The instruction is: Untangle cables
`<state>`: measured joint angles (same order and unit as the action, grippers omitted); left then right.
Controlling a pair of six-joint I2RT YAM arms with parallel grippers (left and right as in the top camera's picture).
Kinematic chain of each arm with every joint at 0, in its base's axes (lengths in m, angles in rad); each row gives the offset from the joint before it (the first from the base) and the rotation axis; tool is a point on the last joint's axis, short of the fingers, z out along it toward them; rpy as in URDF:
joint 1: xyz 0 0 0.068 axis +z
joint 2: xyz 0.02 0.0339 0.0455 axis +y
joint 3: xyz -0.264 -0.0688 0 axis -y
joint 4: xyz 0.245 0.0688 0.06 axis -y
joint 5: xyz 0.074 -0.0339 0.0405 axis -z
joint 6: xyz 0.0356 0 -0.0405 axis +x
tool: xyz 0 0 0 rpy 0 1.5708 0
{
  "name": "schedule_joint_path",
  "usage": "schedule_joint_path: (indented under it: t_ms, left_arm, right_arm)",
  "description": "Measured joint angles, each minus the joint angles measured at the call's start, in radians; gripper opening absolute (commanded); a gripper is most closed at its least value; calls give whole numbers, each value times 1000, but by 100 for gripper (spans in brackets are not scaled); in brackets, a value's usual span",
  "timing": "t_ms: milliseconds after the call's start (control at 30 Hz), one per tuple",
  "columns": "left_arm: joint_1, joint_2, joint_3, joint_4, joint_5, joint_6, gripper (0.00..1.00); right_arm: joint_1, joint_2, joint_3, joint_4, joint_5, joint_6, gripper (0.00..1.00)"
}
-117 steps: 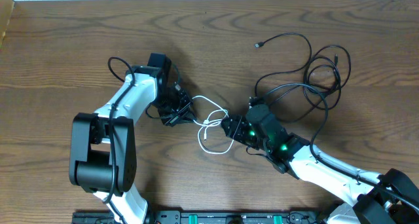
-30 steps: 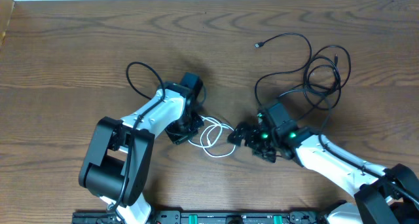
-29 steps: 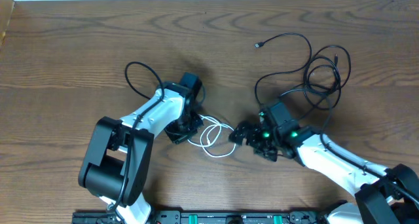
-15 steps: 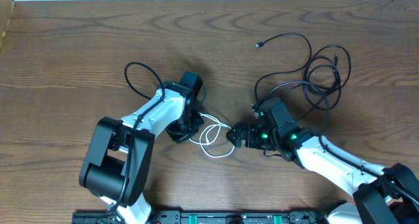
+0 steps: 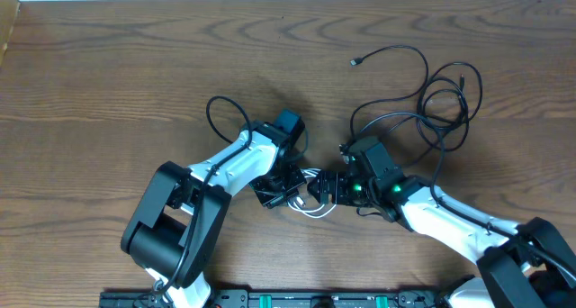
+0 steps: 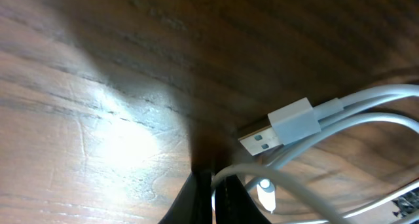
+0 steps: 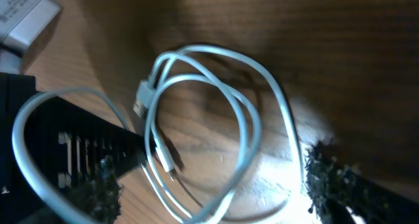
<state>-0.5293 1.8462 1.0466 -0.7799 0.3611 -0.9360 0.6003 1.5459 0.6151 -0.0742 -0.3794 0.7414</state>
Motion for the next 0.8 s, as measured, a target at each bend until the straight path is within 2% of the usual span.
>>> schedule_joint_path:
  t_ms: [133,367,500,633,800]
  left_arm:
    - [0,0,-1,2,4,-20,8]
    - [0,4,-3,39,52,-48,8]
    - [0,6,-4,49,77,-56,8]
    - [0,8,-5,50,95,-58,8]
    - [0,10,-5,53,114,-59,8]
  right_arm:
    - [0,26,30,-41,1,14,74]
    - [0,72,91,-121,3,18,60]
    - [0,115,140,-172,-6,21,44]
    - [0,143,171,-207,-9,20,35]
    - [0,155,176,-221,-7,19,13]
